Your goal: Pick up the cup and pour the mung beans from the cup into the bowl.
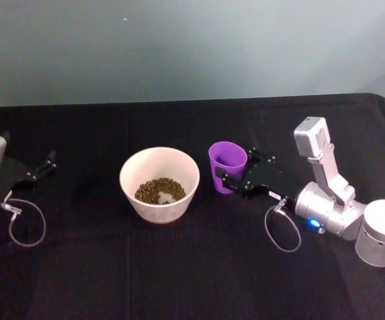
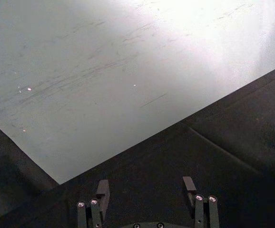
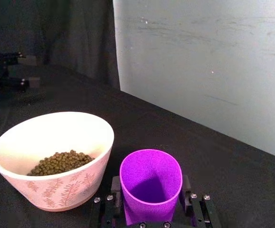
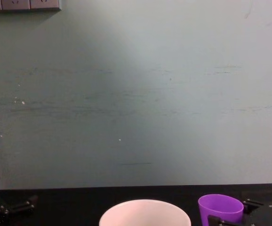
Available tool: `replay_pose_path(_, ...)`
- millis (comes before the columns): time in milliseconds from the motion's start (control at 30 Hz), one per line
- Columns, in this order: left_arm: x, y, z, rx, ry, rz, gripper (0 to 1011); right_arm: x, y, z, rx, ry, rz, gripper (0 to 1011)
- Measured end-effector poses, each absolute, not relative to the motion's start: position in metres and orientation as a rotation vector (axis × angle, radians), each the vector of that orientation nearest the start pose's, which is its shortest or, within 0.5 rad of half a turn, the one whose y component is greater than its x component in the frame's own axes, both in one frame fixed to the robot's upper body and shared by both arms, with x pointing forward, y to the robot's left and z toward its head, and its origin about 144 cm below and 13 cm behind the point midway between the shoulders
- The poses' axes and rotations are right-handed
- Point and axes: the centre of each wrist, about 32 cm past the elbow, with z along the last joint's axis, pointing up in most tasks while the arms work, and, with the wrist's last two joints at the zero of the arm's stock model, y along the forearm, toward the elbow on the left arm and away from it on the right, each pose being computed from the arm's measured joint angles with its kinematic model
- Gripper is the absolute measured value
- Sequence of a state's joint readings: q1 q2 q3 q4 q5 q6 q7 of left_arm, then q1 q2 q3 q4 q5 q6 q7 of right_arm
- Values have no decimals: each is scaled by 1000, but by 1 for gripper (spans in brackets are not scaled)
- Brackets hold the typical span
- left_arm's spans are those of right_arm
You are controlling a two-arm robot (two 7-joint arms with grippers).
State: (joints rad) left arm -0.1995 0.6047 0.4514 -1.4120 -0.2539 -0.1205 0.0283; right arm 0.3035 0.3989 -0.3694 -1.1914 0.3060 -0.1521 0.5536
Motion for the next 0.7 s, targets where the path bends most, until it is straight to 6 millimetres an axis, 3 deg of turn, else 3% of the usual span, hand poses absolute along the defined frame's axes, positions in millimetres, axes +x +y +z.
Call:
replay_pose_path(300,489,310,1140,304,-285,1248,1000,527,-288,1120,-170,-65,-816,720)
replay_pose_path(700,489,310,1140,305,-285,1248,1000,527,-288,1120,-174,-66,-814,1002)
